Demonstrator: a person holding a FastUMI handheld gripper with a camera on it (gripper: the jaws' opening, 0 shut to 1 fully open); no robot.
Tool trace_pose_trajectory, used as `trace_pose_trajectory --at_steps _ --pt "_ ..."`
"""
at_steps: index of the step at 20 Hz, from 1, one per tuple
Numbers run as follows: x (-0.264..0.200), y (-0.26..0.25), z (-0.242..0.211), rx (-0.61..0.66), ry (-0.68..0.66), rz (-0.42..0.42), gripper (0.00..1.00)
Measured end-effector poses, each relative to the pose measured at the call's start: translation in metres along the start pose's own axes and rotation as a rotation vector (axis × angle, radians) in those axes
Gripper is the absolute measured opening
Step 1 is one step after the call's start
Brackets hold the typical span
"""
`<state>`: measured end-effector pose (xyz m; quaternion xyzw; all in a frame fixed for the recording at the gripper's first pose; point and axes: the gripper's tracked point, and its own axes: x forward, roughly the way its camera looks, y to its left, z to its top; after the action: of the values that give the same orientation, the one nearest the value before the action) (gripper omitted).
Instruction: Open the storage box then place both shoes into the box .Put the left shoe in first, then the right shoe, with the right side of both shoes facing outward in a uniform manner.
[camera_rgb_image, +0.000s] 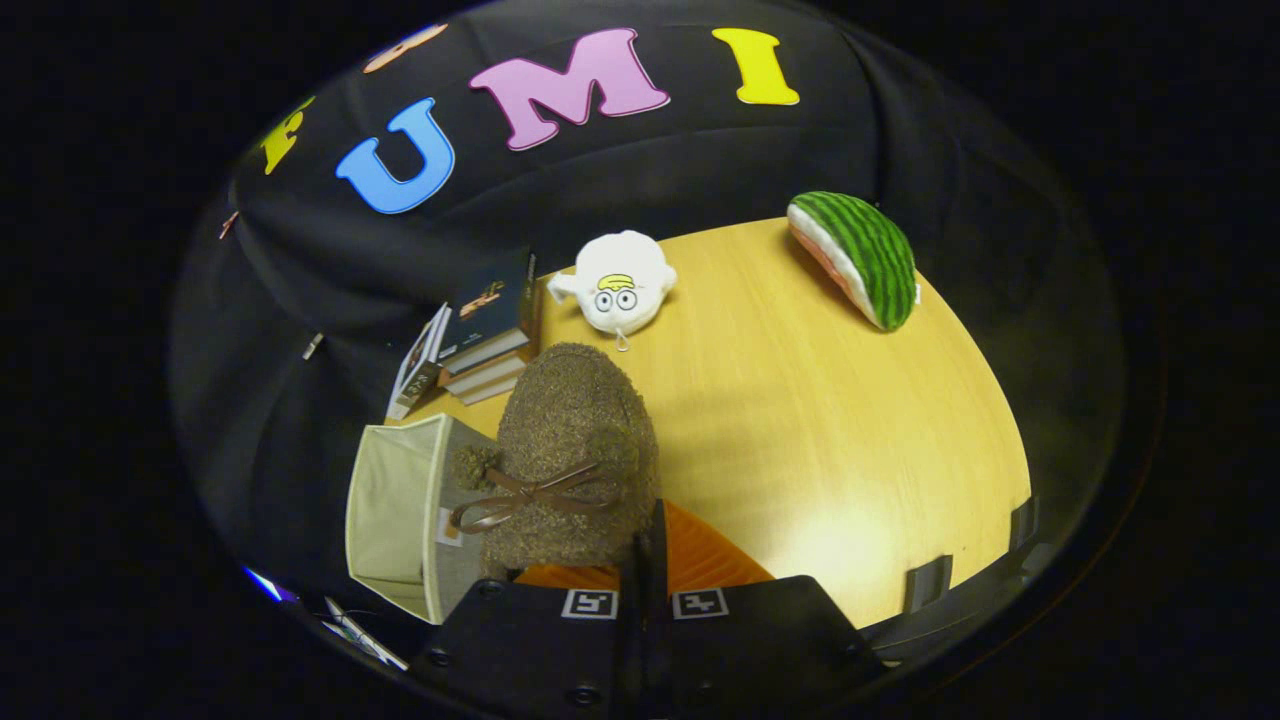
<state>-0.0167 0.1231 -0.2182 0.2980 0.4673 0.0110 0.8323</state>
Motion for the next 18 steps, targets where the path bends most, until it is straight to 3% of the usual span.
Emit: trace_pose_trajectory --at_steps 5,10,15,18 --pt "-0.005 0.072 0.001 -0.048 0.037 -0.014 0.05" --pt "0.015 0.156 -0.028 -0.067 0.111 0.06 0.05" --pt "0.053 0.184 -0.063 -0.099 0.178 0.005 0.05" --pt "0.067 0.175 -0.081 -0.161 0.204 -0.072 0.05"
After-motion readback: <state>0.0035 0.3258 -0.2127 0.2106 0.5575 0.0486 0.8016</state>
